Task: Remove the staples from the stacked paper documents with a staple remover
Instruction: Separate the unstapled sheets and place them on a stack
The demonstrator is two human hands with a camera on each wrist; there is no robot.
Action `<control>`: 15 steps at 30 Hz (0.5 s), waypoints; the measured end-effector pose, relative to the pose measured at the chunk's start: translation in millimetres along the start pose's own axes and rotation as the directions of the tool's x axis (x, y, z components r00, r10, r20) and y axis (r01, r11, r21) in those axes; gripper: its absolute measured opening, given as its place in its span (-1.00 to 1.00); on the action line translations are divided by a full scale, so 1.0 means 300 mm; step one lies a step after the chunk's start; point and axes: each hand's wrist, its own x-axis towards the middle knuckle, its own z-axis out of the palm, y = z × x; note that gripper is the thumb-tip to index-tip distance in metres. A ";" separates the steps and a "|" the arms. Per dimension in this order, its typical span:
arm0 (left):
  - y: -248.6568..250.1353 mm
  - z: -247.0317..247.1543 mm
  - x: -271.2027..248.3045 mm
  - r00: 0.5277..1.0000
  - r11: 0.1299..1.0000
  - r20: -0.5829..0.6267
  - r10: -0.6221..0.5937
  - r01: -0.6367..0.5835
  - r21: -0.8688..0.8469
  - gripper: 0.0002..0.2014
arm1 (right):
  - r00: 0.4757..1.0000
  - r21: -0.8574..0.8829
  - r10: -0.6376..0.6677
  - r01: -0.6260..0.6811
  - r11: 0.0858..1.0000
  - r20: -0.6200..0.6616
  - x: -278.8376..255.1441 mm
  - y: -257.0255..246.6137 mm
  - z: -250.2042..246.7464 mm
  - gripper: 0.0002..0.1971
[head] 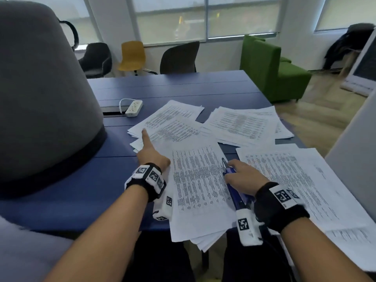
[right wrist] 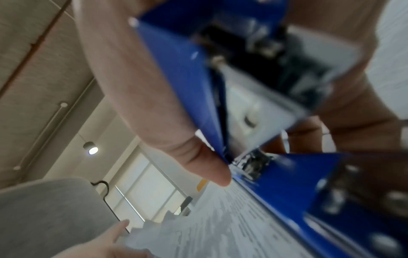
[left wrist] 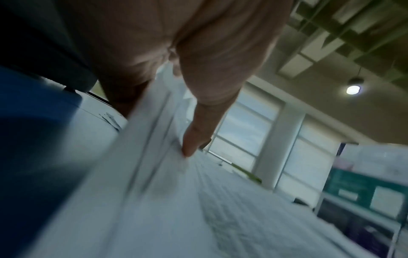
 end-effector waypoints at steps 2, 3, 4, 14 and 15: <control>-0.016 0.004 -0.018 0.998 0.986 -0.064 -0.009 -0.002 -0.166 0.25 | 1.000 0.044 -0.002 0.003 0.999 -0.008 -0.003 -0.002 -0.011 -0.44; -0.019 0.002 -0.026 0.997 0.969 -0.081 -0.017 -0.004 -0.248 0.23 | 1.000 0.083 0.000 0.002 0.997 -0.027 -0.005 -0.003 -0.023 -0.48; -0.027 0.004 -0.023 0.996 0.946 -0.085 -0.016 -0.013 -0.324 0.17 | 0.998 0.125 0.006 0.003 0.992 -0.070 -0.007 -0.001 -0.040 -0.55; -0.025 -0.079 -0.025 0.968 0.764 -0.065 0.244 -0.233 -0.602 -0.81 | 0.932 -0.399 0.143 -0.277 0.874 -0.334 0.052 0.119 -0.264 -0.72; -0.018 -0.096 -0.031 0.964 0.755 -0.065 0.259 -0.244 -0.609 -0.82 | 0.937 -0.456 0.144 -0.284 0.843 -0.318 0.056 0.131 -0.255 -0.71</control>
